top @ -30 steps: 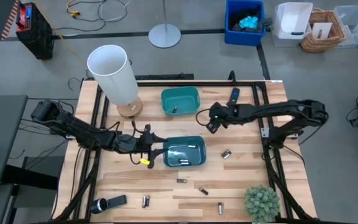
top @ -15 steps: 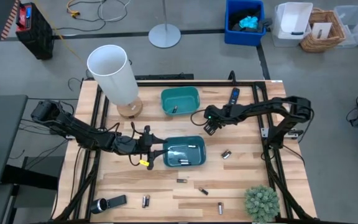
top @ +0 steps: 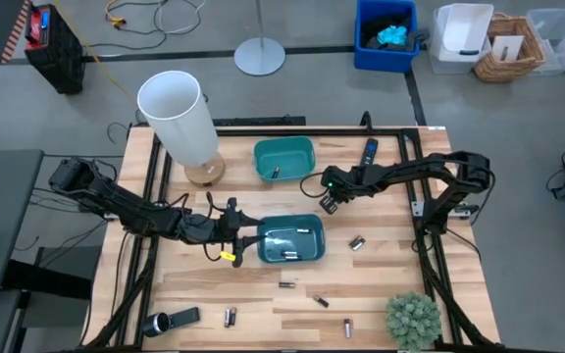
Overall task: Sort batteries
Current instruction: Put the black battery into the green bin
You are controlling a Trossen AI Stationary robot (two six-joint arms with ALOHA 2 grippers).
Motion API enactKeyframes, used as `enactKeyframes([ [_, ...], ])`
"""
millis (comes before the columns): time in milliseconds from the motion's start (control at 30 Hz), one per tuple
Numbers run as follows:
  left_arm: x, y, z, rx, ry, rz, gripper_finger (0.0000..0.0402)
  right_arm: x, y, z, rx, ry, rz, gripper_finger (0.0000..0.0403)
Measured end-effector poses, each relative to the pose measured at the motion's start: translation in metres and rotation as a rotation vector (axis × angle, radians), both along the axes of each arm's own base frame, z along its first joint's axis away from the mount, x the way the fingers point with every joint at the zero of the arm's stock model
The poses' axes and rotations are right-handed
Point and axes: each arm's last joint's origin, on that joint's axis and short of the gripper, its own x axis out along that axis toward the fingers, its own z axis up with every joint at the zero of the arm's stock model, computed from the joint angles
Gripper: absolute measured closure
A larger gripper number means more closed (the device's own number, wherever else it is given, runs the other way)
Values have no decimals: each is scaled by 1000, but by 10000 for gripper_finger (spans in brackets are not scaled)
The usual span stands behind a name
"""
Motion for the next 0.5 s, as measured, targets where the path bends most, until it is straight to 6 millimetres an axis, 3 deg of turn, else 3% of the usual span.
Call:
enactKeyframes([
  [300,0,0,0,-9,0,2,228,1,-1,5,-19,-42,-8,370],
  [500,0,0,0,-20,-2,3,228,-5,6,34,-85,-114,-9,372],
])
